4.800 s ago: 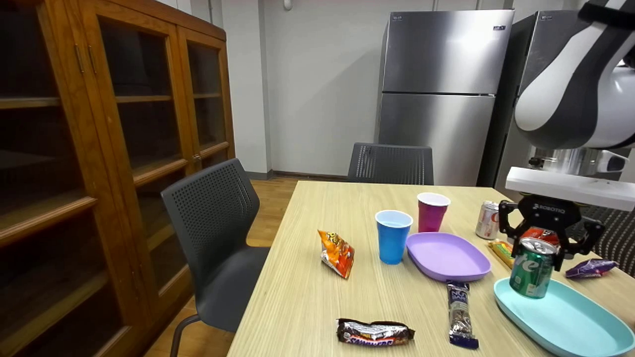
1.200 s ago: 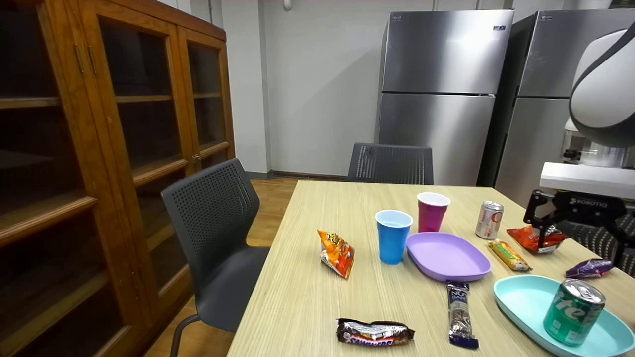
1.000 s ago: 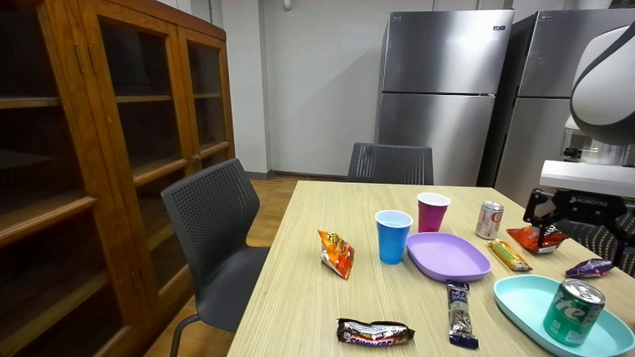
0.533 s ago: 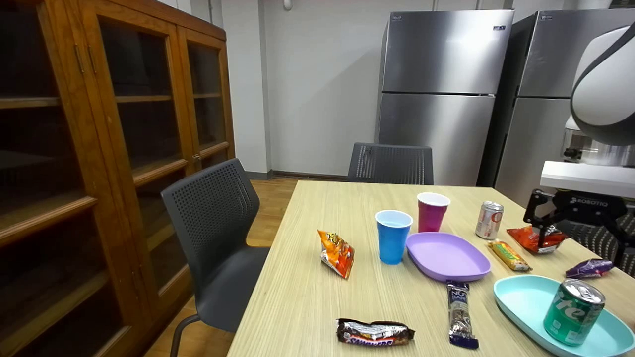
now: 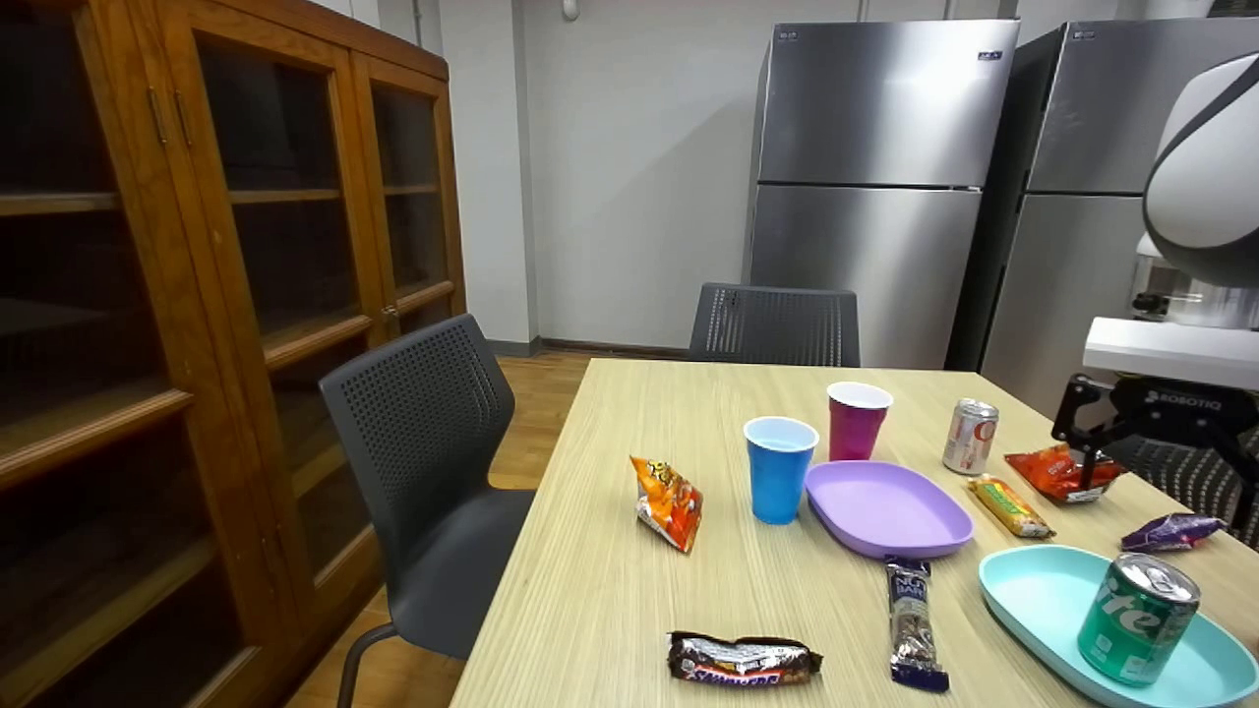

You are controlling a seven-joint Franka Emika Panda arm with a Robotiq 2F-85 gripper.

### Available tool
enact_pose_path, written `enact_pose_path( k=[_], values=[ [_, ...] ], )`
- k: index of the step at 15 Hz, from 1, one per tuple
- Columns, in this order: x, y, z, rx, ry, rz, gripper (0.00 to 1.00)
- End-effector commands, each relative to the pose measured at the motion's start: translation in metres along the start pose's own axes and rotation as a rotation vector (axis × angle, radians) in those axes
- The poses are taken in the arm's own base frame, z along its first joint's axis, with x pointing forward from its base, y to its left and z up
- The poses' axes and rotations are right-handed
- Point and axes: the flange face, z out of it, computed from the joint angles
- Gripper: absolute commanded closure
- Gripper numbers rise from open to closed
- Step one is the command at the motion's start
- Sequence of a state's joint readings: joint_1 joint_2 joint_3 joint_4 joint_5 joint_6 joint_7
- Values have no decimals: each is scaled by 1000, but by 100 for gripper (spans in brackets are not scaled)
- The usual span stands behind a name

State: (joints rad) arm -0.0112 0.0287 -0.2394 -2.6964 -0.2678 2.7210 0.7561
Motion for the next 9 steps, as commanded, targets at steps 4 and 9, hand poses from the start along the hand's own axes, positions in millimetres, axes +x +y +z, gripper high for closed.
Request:
enact_pose_path(
  k=[4, 9],
  values=[
    [37, 46, -2, 34, -11, 165, 0],
    [73, 82, 4, 59, -20, 303, 0]
  ],
)
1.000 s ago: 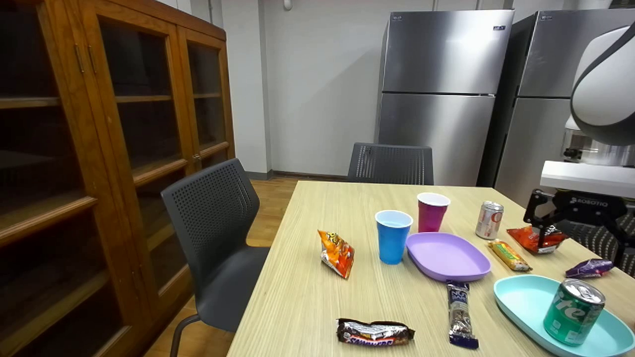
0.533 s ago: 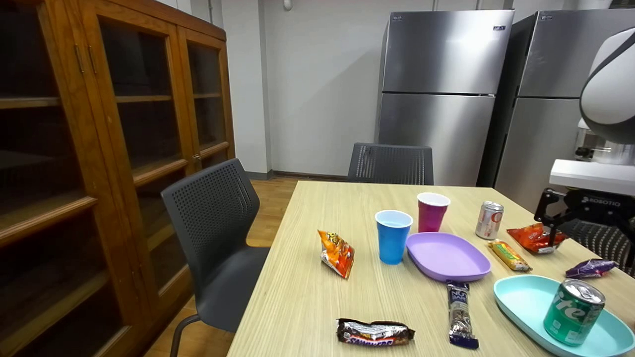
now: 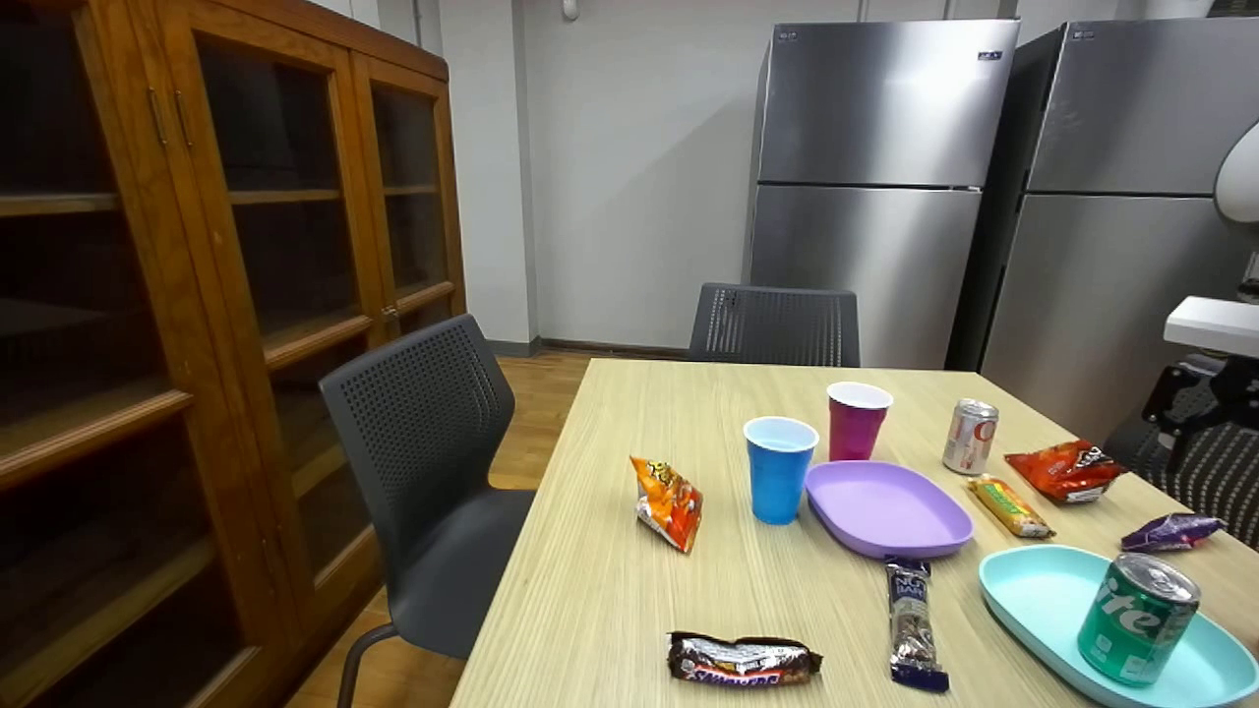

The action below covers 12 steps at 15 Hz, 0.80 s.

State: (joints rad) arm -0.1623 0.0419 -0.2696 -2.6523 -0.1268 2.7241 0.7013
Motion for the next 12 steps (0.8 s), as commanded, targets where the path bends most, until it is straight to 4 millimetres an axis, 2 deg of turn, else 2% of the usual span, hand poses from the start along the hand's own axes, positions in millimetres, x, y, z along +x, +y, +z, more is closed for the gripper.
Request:
enact_pose_path(
  k=[1, 7, 12],
  values=[
    [35, 16, 4, 17, -1, 72, 0],
    [72, 43, 18, 13, 11, 168, 0],
    [84, 54, 26, 1, 27, 184, 0]
  ],
)
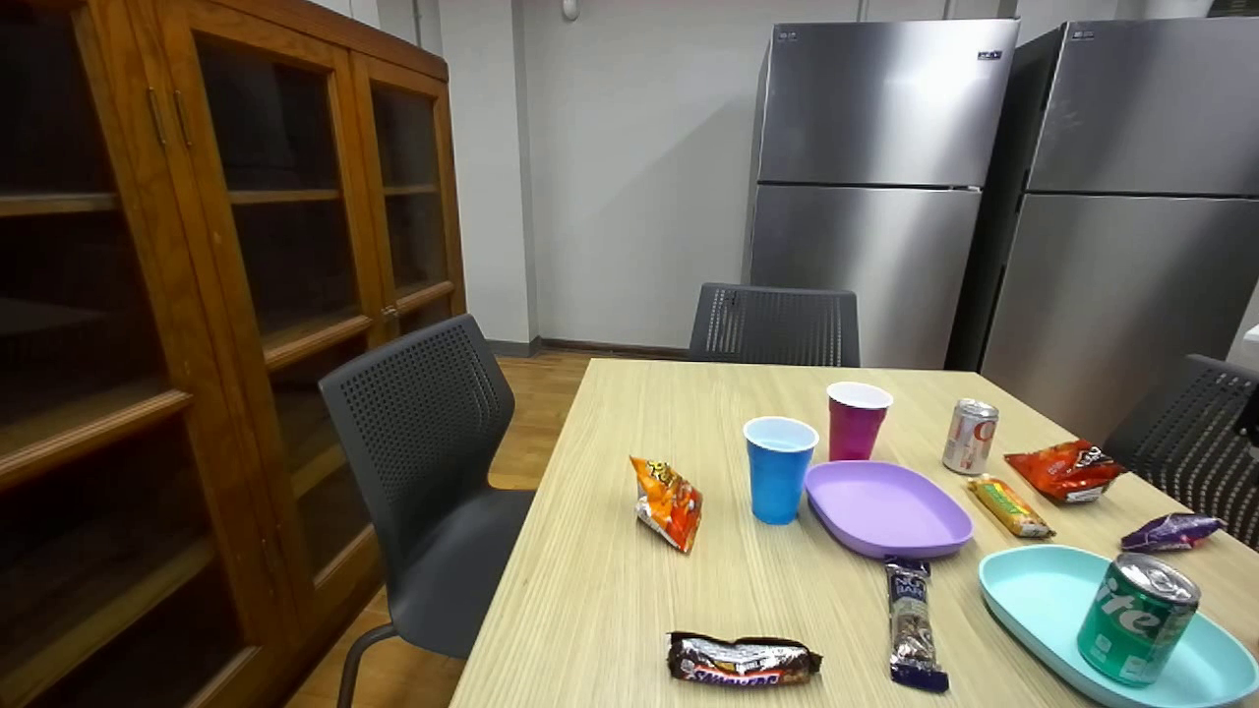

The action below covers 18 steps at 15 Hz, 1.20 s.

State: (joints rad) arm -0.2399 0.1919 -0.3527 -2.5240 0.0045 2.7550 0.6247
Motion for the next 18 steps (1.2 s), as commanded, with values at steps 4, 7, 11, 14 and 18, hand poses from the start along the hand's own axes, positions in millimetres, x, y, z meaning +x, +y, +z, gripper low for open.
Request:
enact_pose_path(
  k=[4, 7, 11, 14, 18],
  values=[
    [6, 4, 6, -7, 11, -2, 0],
    [7, 5, 6, -7, 13, -3, 0],
    [7, 4, 6, -6, 13, -4, 0],
    [8, 6, 13, -12, 9, 4, 0],
    [9, 7, 24, -28, -1, 15, 0]
  ],
)
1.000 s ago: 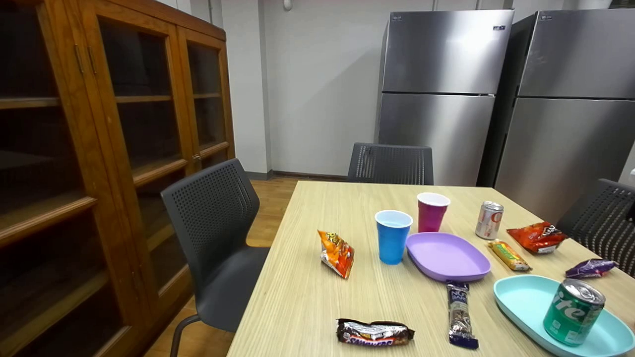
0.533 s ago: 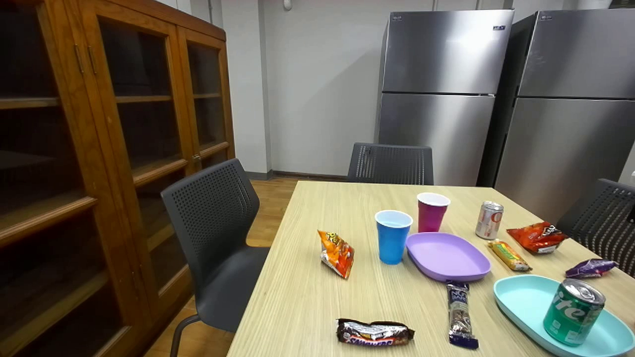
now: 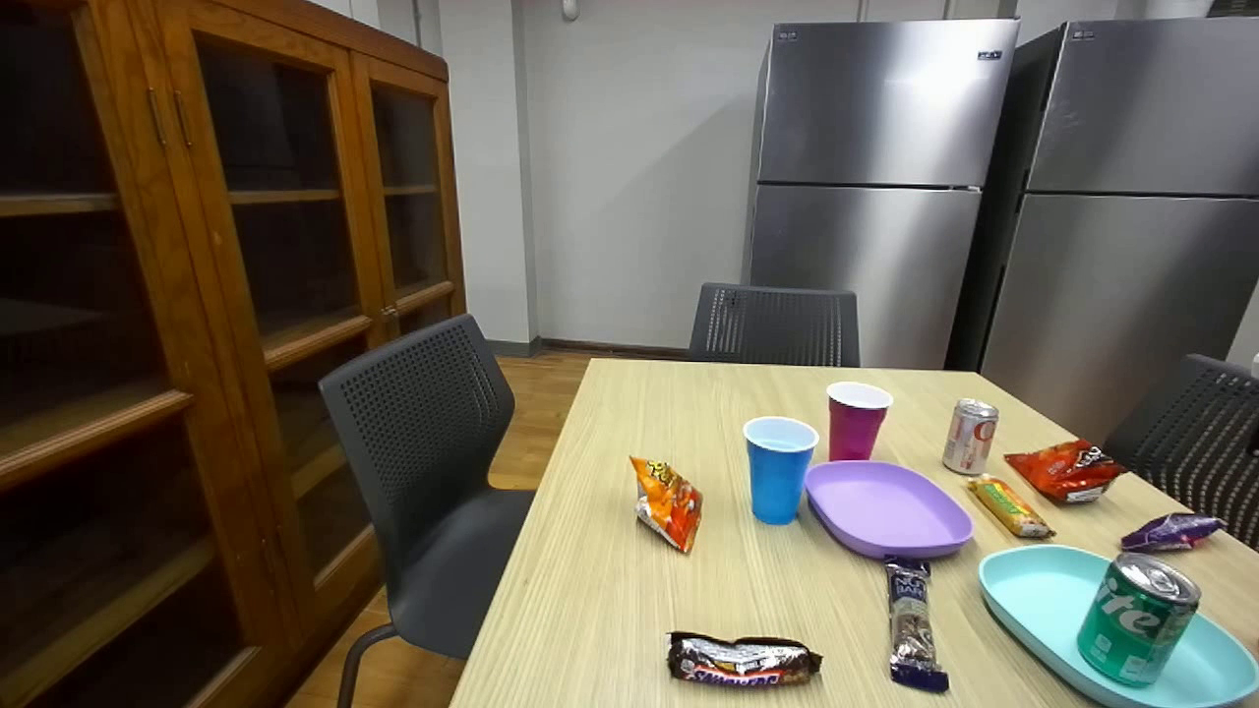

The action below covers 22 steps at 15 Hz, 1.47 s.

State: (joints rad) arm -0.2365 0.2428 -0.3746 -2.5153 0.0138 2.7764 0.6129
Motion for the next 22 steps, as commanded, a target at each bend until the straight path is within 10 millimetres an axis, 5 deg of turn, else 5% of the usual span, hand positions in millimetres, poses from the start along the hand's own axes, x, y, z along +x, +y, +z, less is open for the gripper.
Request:
enact_pose_path(
  k=[1, 18, 19, 22],
  values=[
    [4, -1, 10, -8, 1, 6, 0],
    [11, -12, 54, -60, -19, 42, 0],
    [11, -13, 54, -56, -12, 40, 25],
    [11, -14, 55, -50, -2, 40, 42]
  ],
)
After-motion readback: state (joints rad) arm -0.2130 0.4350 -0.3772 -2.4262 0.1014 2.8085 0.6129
